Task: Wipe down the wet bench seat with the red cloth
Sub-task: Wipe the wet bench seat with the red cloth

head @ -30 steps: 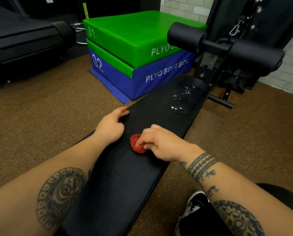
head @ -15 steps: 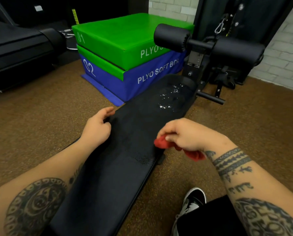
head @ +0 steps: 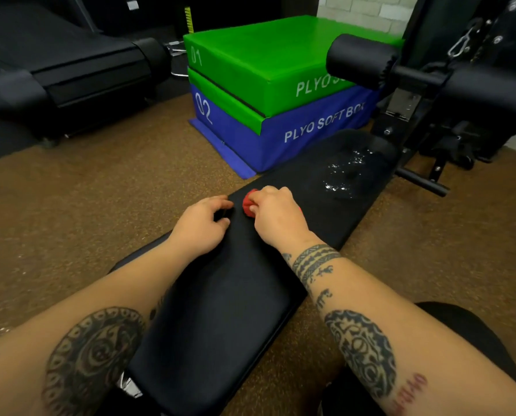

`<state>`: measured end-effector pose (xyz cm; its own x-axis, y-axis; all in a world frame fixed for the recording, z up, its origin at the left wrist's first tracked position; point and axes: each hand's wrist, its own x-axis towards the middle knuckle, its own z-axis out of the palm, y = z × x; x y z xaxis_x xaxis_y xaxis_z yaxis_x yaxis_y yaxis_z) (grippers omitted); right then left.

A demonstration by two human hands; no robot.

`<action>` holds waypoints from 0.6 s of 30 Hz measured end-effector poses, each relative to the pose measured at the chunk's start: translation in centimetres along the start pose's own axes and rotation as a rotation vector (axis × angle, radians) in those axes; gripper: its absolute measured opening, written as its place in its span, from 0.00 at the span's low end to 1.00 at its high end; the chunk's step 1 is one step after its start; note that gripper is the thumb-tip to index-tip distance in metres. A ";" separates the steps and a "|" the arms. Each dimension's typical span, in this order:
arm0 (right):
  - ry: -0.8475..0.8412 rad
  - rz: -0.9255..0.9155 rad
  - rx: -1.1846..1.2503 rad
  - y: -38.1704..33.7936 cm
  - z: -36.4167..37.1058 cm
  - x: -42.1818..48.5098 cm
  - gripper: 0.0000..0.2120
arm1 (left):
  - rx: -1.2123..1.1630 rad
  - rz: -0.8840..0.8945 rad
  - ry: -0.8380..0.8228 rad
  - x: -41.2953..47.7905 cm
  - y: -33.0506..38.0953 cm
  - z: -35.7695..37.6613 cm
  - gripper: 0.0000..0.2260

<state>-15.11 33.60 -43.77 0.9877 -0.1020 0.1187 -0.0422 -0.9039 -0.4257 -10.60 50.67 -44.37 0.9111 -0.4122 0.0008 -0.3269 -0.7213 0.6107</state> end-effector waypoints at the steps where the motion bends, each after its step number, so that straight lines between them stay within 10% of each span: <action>1: -0.041 -0.053 -0.022 -0.2 -0.1 0.1 0.11 | -0.015 -0.011 0.007 0.0 -0.1 -0.1 0.19; 18: -0.509 -0.401 0.120 2.8 -5.3 -8.3 0.10 | -0.032 -0.003 -0.002 -0.1 1.6 0.3 0.27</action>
<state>-24.26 29.65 -41.17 0.8723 0.4691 -0.1377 0.3320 -0.7751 -0.5375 -11.25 49.38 -43.64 0.9116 -0.4110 -0.0025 -0.3158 -0.7043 0.6358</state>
